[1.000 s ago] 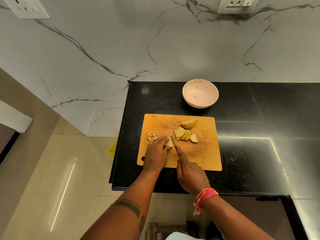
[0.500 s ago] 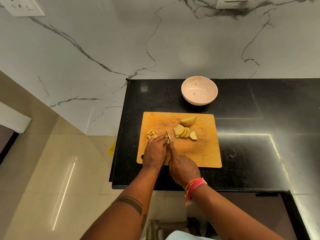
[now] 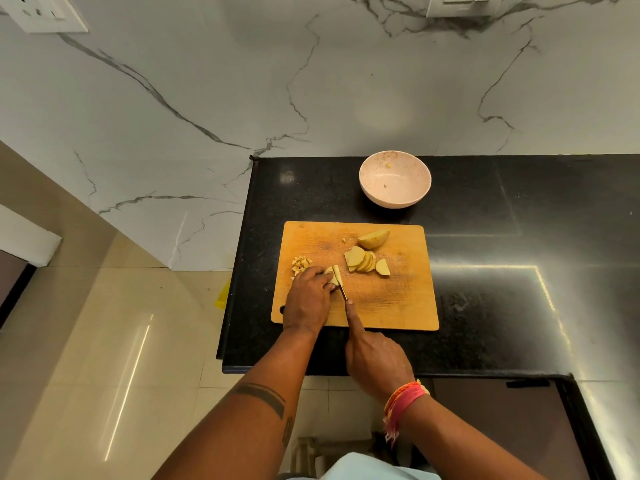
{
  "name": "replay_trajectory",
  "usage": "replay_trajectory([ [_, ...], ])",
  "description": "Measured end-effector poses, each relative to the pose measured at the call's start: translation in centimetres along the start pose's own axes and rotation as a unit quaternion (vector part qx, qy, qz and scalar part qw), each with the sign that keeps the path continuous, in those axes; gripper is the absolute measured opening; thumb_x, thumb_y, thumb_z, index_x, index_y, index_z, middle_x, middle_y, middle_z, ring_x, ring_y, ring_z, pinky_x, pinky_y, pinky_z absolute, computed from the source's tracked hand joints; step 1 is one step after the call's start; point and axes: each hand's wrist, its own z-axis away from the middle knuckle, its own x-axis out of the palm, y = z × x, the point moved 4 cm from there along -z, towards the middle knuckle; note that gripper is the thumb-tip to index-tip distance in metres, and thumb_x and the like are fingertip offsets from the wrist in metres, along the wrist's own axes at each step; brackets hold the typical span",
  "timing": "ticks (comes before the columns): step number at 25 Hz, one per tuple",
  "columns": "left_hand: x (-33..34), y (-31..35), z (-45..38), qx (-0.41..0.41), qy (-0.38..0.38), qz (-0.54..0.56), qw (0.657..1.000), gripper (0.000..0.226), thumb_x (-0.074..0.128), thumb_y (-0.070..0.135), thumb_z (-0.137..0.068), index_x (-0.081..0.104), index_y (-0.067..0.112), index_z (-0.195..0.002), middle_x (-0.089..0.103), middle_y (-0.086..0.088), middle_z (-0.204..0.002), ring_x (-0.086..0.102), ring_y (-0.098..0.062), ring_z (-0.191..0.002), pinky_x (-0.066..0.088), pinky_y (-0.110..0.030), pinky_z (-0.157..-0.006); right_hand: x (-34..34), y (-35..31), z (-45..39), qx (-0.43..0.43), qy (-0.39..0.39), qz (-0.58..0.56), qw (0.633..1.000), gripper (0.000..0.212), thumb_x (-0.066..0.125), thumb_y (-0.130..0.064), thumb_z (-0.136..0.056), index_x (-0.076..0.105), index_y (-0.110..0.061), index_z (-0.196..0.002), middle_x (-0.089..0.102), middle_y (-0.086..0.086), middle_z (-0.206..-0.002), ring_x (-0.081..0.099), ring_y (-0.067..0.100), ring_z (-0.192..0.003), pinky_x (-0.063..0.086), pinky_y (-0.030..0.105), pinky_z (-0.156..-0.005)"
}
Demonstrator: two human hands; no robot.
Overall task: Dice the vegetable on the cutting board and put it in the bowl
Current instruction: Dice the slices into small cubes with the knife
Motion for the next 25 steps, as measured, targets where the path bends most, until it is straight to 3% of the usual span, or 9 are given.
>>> replay_trajectory([
  [8,0.4,-0.5,0.1,-0.006,-0.003,-0.008,1.000,0.031,0.055,0.023,-0.103,0.067,0.015,-0.131,0.057,0.001,-0.143,0.047,-0.014,-0.134,0.032,-0.022,-0.111,-0.1,0.2,1.0,0.003,0.017,-0.035,0.999,0.068,0.032,-0.032,-0.104,-0.006,-0.031,-0.161,0.055,-0.004,-0.065,0.052,0.014,-0.053,0.043,0.035,-0.051],
  [14,0.8,-1.1,-0.2,-0.007,-0.003,0.001,1.000,0.029,0.054,0.024,-0.103,0.070,0.014,-0.126,0.060,-0.001,-0.140,0.051,-0.017,-0.130,0.040,-0.030,-0.112,-0.6,-0.1,1.2,0.005,0.032,-0.046,0.998,0.066,0.033,-0.032,-0.104,-0.001,-0.032,-0.161,0.054,-0.005,-0.064,0.052,0.014,-0.052,0.037,0.033,-0.047],
  [19,0.7,-1.0,0.0,-0.002,0.002,0.000,1.000,0.028,0.054,0.022,-0.103,0.069,0.014,-0.126,0.060,-0.001,-0.139,0.050,-0.017,-0.131,0.037,-0.028,-0.110,-1.7,-0.4,-0.5,-0.006,0.050,-0.046,0.998,0.065,0.035,-0.029,-0.103,0.005,-0.032,-0.161,0.055,-0.003,-0.062,0.051,0.016,-0.050,0.034,0.034,-0.046],
  [25,0.7,-1.1,-0.2,-0.005,-0.007,0.005,1.000,0.030,0.052,0.022,-0.104,0.068,0.015,-0.128,0.059,-0.001,-0.142,0.048,-0.017,-0.133,0.038,-0.030,-0.112,-1.9,-1.5,-3.5,-0.022,0.023,-0.008,0.999,0.064,0.033,-0.030,-0.103,0.006,-0.033,-0.161,0.055,0.003,-0.069,0.052,0.023,-0.056,0.043,0.036,-0.053],
])
